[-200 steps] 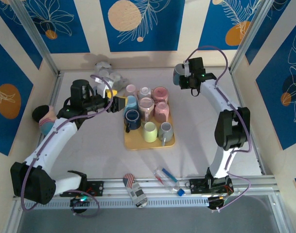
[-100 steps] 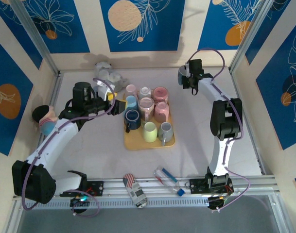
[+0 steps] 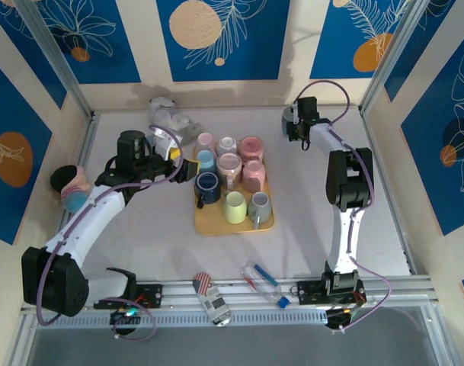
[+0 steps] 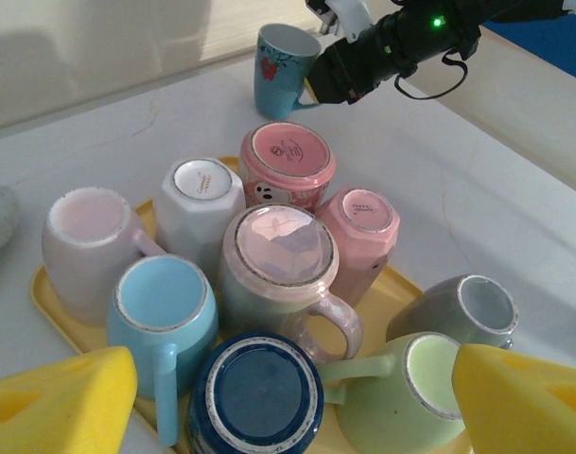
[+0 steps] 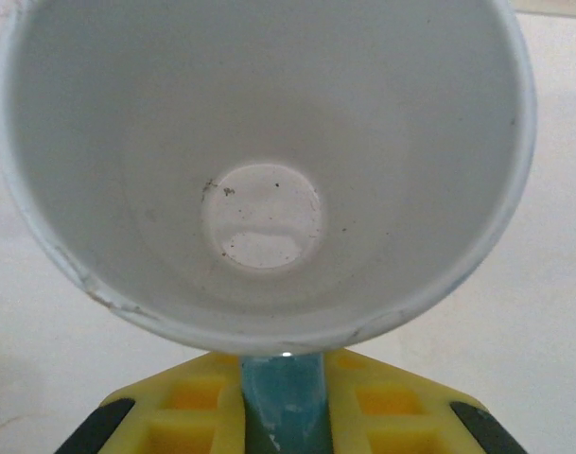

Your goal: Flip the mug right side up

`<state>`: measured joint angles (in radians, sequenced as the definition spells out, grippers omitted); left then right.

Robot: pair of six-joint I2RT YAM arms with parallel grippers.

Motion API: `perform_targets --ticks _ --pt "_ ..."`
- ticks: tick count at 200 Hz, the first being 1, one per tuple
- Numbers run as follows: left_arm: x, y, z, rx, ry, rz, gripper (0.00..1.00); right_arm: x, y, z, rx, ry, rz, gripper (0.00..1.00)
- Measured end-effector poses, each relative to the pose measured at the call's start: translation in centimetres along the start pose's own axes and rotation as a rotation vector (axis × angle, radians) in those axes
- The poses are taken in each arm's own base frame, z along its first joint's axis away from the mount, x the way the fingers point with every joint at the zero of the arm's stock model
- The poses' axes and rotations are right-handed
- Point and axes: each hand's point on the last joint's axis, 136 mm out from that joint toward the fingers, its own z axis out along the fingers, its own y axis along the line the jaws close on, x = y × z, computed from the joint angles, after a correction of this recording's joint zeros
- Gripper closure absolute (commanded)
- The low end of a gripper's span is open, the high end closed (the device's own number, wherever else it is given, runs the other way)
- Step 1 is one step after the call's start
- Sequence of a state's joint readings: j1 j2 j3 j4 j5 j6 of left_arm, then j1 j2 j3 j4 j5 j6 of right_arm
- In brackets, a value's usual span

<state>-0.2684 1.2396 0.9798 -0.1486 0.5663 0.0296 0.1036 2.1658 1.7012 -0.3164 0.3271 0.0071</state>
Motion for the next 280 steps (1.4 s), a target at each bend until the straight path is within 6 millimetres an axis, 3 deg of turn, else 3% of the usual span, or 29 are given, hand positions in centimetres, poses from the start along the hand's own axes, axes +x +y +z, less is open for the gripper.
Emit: perform_targets --ticks 27,51,84,111,145,172,207,227,244,280 --pt "0.0 0.1 0.0 -0.003 0.001 0.0 0.14 0.0 0.1 0.7 -0.001 -0.004 -0.006 0.91" --pt "0.0 0.2 0.0 -0.011 0.002 0.0 0.14 0.0 0.2 1.3 -0.002 -0.007 -0.007 0.72" --pt "0.1 0.4 0.0 -0.025 0.003 0.0 0.14 -0.5 0.2 1.4 -0.002 -0.022 -0.009 0.54" --pt "0.1 0.7 0.0 -0.038 0.004 0.004 0.13 -0.6 0.2 1.4 -0.003 -0.026 0.001 0.46" --pt "0.5 1.0 0.0 -0.059 0.021 0.002 0.12 0.0 0.3 0.4 -0.009 -0.028 0.027 0.43" --pt "1.3 1.4 -0.1 -0.082 0.052 0.002 0.12 0.5 0.5 -3.7 -0.03 -0.03 0.064 0.44" --pt "2.8 1.9 -0.3 -0.117 0.114 -0.003 0.16 -1.9 1.7 -12.9 -0.142 -0.111 0.134 0.47" --pt "4.1 2.2 -0.5 -0.139 0.165 -0.021 0.19 -2.2 3.1 -17.0 -0.215 -0.137 0.166 0.49" --pt "5.4 2.3 -0.8 -0.156 0.216 -0.045 0.21 -0.8 5.2 -19.4 -0.274 -0.105 0.172 0.49" --pt "7.5 1.7 -1.2 -0.199 0.308 -0.069 0.26 3.6 9.6 -21.3 -0.376 0.055 0.204 0.51"
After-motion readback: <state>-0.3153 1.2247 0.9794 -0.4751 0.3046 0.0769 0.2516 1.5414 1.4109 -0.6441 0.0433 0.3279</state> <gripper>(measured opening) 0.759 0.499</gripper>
